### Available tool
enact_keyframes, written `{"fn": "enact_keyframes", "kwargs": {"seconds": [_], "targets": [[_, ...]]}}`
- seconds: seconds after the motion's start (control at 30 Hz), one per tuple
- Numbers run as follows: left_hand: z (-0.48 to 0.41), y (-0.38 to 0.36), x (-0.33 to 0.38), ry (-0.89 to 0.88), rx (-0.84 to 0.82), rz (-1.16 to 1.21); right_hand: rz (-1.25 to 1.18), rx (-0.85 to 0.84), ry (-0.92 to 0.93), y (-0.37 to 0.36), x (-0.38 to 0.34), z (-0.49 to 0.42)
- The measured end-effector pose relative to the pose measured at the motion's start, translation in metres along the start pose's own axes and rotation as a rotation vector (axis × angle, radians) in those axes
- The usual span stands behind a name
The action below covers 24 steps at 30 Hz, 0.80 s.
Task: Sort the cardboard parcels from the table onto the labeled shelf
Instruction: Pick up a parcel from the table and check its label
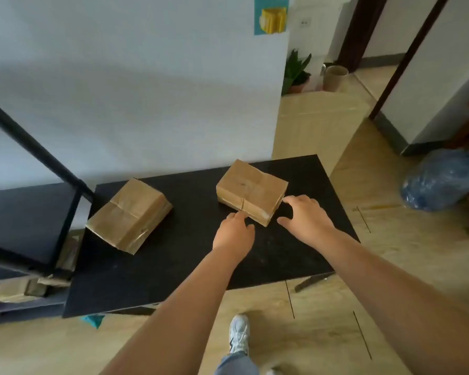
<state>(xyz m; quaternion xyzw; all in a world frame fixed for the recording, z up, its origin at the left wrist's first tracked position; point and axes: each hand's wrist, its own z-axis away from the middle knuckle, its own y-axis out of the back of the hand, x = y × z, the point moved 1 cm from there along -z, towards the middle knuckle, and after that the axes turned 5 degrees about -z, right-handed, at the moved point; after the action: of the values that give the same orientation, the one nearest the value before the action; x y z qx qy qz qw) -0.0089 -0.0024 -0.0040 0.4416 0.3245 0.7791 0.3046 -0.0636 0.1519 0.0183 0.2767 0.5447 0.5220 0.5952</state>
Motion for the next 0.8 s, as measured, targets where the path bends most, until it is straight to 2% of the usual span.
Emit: {"fn": "enact_keyframes", "kwargs": {"seconds": [0.2, 0.37, 0.57, 0.8], "targets": [[-0.048, -0.011, -0.002, 0.082, -0.076, 0.098, -0.038, -0.022, -0.073, -0.007, -0.004, -0.049], [-0.059, -0.019, 0.001, 0.142, -0.061, 0.131, -0.013, 0.008, -0.076, -0.011, 0.001, -0.078], [-0.062, -0.024, -0.001, 0.202, -0.052, 0.129, 0.048, -0.099, -0.065, -0.016, 0.007, -0.112], [-0.060, -0.029, -0.003, 0.241, -0.104, 0.169, -0.065, -0.175, -0.130, -0.025, 0.014, -0.104]]}}
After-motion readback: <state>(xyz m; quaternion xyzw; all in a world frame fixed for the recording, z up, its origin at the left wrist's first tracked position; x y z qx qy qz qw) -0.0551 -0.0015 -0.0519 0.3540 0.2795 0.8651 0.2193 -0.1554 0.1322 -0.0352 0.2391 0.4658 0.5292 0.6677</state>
